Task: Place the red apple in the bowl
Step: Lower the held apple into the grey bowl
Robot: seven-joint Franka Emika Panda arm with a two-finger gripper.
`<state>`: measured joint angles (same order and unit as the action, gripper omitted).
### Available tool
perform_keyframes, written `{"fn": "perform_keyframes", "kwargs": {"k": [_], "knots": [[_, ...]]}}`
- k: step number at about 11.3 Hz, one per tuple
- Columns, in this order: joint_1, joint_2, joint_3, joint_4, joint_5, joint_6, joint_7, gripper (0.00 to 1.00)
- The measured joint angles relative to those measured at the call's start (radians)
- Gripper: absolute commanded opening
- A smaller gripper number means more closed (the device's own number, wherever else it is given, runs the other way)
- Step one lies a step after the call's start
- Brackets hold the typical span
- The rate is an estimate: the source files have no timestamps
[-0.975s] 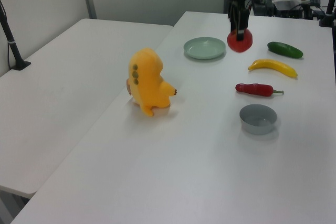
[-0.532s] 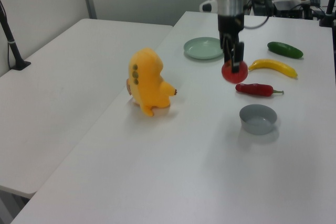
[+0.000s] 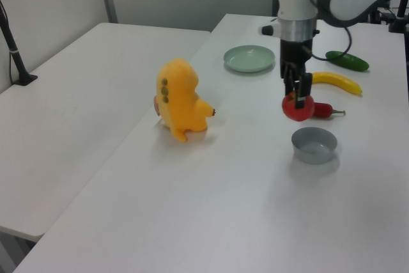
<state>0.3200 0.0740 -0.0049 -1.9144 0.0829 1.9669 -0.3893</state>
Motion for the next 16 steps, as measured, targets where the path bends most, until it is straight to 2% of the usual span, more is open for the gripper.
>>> {"fn": "perform_keyframes", "kwargs": {"k": [3, 7, 9, 11, 12, 13, 14, 16], "knots": [[-0.001, -0.106, -0.003, -0.115, 0.0, 0.012, 0.0, 0.27], [-0.001, -0.11, -0.004, -0.223, 0.0, 0.157, 0.0, 0.27], [0.0, -0.107, -0.004, -0.245, 0.0, 0.196, 0.0, 0.27], [0.003, -0.088, -0.003, -0.248, 0.0, 0.204, 0.0, 0.33], [0.004, -0.076, -0.003, -0.248, 0.0, 0.204, 0.0, 0.44], [0.005, -0.068, -0.003, -0.248, 0.0, 0.205, 0.0, 0.47], [0.006, -0.063, -0.003, -0.248, 0.0, 0.205, 0.0, 0.55], [0.009, -0.06, -0.003, -0.248, 0.0, 0.205, 0.0, 0.82]]}}
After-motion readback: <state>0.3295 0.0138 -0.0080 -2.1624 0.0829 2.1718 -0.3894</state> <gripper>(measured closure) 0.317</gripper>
